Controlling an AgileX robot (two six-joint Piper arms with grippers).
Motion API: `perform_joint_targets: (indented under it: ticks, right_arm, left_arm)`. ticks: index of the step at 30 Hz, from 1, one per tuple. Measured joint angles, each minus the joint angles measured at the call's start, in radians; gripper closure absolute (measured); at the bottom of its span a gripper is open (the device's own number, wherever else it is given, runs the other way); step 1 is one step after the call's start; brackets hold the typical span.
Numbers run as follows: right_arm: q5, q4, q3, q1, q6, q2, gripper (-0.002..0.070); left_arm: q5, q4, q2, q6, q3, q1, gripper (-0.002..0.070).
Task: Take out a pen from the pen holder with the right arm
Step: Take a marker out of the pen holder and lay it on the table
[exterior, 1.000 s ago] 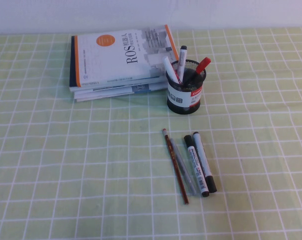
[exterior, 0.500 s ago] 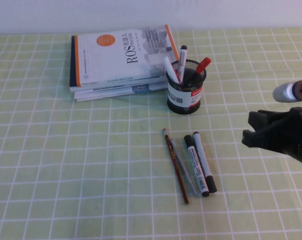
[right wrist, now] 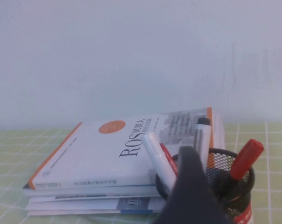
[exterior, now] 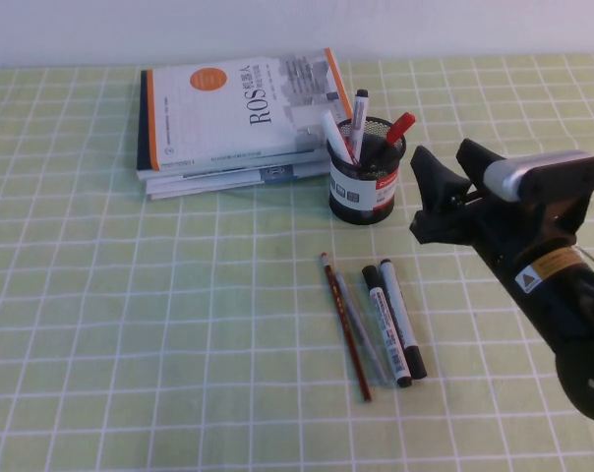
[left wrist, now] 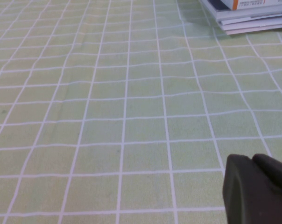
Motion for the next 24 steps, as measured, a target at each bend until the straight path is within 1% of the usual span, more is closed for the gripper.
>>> perform_joint_targets:
  ticks: [3, 10, 15, 18, 24]
  right_arm:
    - [-0.044, -0.006, -0.044, 0.0, 0.004, 0.092, 0.029]
    - [-0.056, 0.015, -0.175, 0.0, 0.007, 0.237, 0.0289]
    - [-0.059, 0.119, -0.234, 0.0, 0.005, 0.282, 0.0288]
    - [-0.059, 0.184, -0.259, 0.0, -0.036, 0.3, 0.0288]
    - [-0.055, 0.176, -0.295, 0.0, -0.063, 0.326, 0.0288]
  left_arm:
    - [0.0, 0.0, 0.0, 0.0, 0.0, 0.0, 0.068]
    - [0.0, 0.0, 0.0, 0.0, 0.0, 0.0, 0.068]
    - [0.0, 0.0, 0.0, 0.0, 0.0, 0.0, 0.068]
    - [0.0, 0.0, 0.0, 0.0, 0.0, 0.0, 0.068]
    - [0.0, 0.0, 0.0, 0.0, 0.0, 0.0, 0.068]
